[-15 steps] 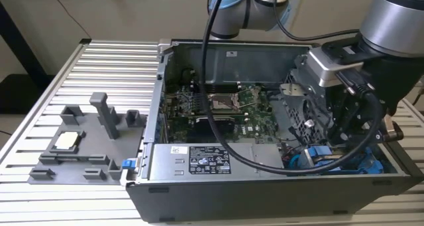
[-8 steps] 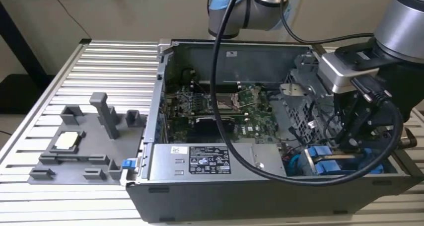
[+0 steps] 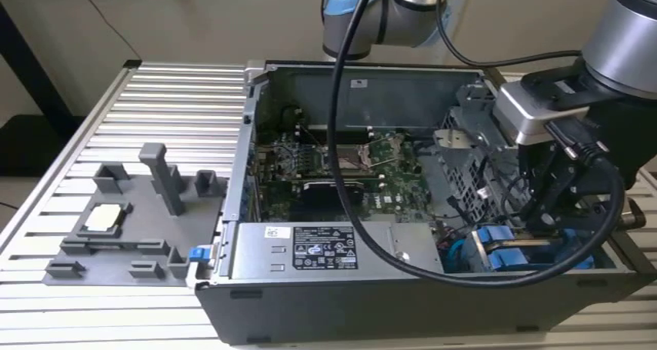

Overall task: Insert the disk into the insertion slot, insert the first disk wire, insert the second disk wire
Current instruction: 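Insert the second disk wire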

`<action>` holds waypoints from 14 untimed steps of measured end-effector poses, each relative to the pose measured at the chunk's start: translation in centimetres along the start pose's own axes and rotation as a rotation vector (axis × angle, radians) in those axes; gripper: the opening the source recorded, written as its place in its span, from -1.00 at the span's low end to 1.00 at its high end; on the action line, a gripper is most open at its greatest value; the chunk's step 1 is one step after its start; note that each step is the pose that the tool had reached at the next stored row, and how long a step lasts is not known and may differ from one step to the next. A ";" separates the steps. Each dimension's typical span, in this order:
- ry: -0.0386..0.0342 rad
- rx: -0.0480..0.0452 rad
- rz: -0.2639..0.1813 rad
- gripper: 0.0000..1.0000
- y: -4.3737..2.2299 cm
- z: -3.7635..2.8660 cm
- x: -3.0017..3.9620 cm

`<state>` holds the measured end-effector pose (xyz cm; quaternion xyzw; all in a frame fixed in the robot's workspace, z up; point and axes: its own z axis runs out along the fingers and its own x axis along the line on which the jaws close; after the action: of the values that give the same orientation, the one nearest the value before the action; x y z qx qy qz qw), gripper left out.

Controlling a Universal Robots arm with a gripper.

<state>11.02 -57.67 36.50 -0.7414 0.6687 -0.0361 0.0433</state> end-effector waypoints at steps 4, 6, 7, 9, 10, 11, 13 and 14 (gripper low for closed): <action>-0.0607 0.0064 0.013 -0.68 0.00 0.04 0.00; -0.0882 0.0094 0.018 -0.68 0.01 0.07 0.00; -0.0954 0.0095 0.019 -0.68 -0.01 0.09 0.02; -0.0978 -0.0078 0.020 -0.68 -0.23 0.12 0.08; -0.0994 -0.0251 0.021 -0.68 -0.42 0.15 0.12; -0.1010 -0.0423 0.023 -0.68 -0.62 0.17 0.15; -0.1039 -0.0728 0.025 -0.68 -1.09 0.24 0.21; -0.1049 -0.0845 0.025 -0.68 -1.32 0.28 0.24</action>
<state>12.38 -57.78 36.37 -0.7349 0.6758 0.0316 0.0474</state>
